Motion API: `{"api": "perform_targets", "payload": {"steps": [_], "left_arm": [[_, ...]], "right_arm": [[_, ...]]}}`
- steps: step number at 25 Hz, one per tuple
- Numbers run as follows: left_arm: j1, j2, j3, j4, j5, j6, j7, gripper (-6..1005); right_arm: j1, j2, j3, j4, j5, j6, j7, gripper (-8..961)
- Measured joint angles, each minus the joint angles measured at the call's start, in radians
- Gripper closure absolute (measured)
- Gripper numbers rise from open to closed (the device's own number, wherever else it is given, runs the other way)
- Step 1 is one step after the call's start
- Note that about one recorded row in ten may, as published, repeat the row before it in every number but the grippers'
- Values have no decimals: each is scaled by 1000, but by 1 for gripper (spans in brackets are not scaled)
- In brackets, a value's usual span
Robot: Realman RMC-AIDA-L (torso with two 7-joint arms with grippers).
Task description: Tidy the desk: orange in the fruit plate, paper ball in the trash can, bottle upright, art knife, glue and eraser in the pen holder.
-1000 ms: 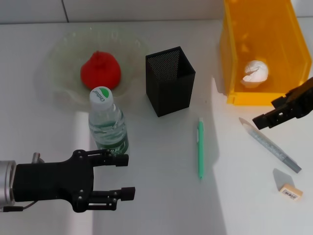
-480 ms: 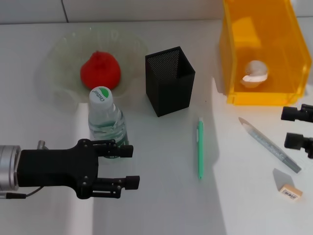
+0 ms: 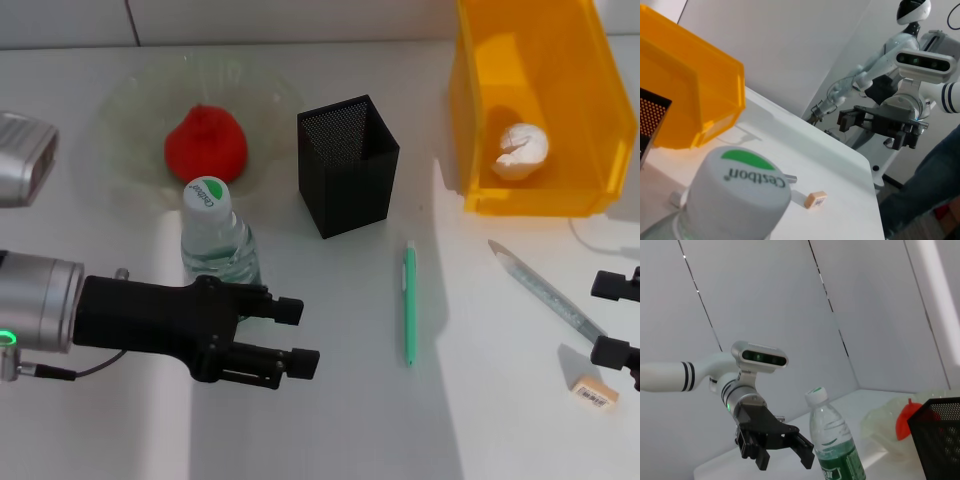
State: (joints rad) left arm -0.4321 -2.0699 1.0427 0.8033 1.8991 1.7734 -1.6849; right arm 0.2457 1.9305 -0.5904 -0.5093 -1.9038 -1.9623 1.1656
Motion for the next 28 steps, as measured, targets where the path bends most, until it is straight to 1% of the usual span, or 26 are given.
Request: {"api": "perform_targets", "payload": {"steps": [4, 9, 12, 15, 17, 18, 19, 22, 26, 27, 28], "left_arm": [[-32, 0, 68, 56, 0, -23, -137, 231], [-59, 0, 112, 91, 0, -4, -207, 231], [-75, 1, 110, 111, -6, 37, -259, 231], [-85, 0, 104, 189, -10, 87, -365, 231], [-101, 2, 103, 281, -10, 108, -492, 231], [-109, 3, 103, 307, -7, 111, -534, 231], [-109, 3, 103, 307, -7, 111, -534, 231], [-137, 6, 101, 364, 5, 114, -652, 231], [-199, 6, 83, 408, 10, 123, -809, 230], [-248, 6, 71, 416, 9, 144, -871, 230], [-248, 6, 71, 416, 9, 144, -871, 230]], "right_arm": [[-5, 1, -1, 2, -18, 14, -1, 154], [-9, 3, 0, 6, -32, 40, -3, 154], [-13, 3, 2, 5, -32, 43, -3, 154], [-15, 3, 2, 3, -32, 43, -3, 154], [-16, 2, 1, -1, -33, 43, -3, 154], [-17, 2, 1, -4, -34, 43, -3, 154], [-17, 2, 1, -4, -34, 43, -3, 154], [-18, 2, 2, -5, -44, 44, -4, 154], [-20, -1, 4, -5, -48, 55, -4, 154], [-21, -2, 10, -6, -49, 60, -6, 154], [-21, -2, 10, -6, -49, 60, -6, 154]]}}
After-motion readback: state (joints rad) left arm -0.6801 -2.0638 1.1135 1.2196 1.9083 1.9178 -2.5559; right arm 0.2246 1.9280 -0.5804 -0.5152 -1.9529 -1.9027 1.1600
